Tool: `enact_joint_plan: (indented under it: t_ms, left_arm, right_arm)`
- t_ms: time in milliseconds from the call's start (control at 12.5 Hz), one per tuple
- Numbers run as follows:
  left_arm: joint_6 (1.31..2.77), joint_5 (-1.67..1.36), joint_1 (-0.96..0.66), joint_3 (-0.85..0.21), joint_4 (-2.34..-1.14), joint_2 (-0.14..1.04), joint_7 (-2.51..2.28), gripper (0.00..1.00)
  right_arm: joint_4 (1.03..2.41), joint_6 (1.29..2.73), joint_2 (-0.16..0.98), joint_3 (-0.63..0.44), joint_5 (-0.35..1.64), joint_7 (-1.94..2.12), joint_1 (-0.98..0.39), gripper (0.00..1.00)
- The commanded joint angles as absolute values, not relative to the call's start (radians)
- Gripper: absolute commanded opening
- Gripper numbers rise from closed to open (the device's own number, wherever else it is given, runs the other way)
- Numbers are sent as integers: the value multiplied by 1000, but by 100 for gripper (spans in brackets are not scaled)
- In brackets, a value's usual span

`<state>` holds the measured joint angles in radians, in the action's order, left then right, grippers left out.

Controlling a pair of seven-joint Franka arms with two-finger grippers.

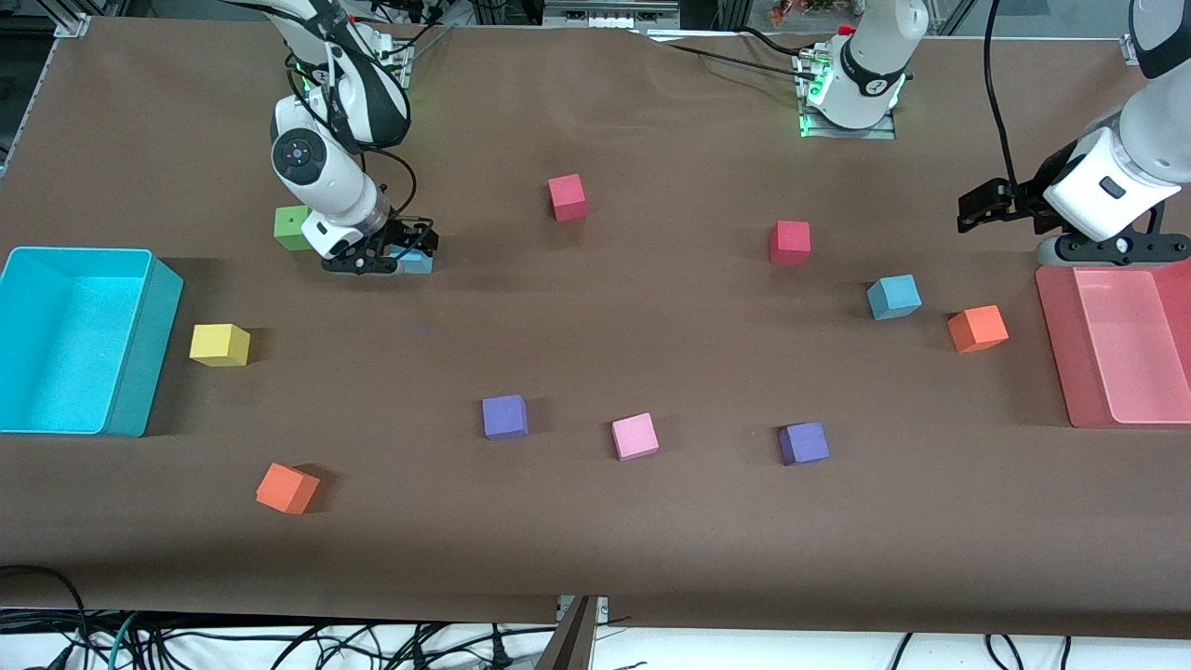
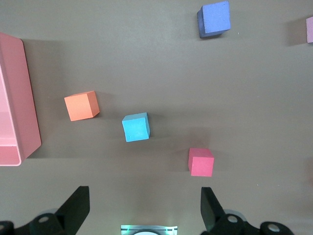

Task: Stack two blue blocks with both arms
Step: 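Close the right gripper on the light blue cube and lift it, then carry the light blue cube with the right gripper to the table center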

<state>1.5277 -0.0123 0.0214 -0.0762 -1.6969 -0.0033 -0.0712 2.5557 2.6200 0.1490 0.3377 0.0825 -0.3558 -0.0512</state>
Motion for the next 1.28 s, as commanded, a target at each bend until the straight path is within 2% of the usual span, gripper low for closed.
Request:
enact_joint_plan:
  t_ms: [0, 160, 239, 319, 479, 798, 1037, 1197]
  left_arm:
    - [1522, -6, 20, -74, -1700, -12, -54, 100]
    - [1522, -6, 20, -74, -1698, -14, -54, 100]
    - [1520, -6, 18, -74, -1698, -14, -55, 100]
    - [1520, -6, 20, -74, -1700, -14, -55, 100]
    - [1520, -6, 20, -74, -1697, -15, -52, 100]
    - [1520, -6, 20, -74, -1700, -18, -51, 100]
    - [1522, -6, 20, -74, -1701, -18, -52, 100]
    - [1520, -6, 20, -74, -1701, -18, -51, 100]
  right_arm:
    - [2568, 2652, 187, 337, 94, -364, -64, 88]
    - [2566, 2643, 189, 337, 92, -354, -66, 41]
    - [2560, 2638, 184, 337, 91, -351, -66, 26]
    - [2551, 2637, 173, 337, 91, -345, -66, 20]
    - [2501, 2535, 138, 337, 84, -334, -66, 19]
    - [2201, 2219, 150, 337, 92, -347, -92, 20]
    - [1946, 2076, 263, 334, 92, -351, -178, 20]
    - [1771, 2043, 375, 283, 84, -456, -294, 20]
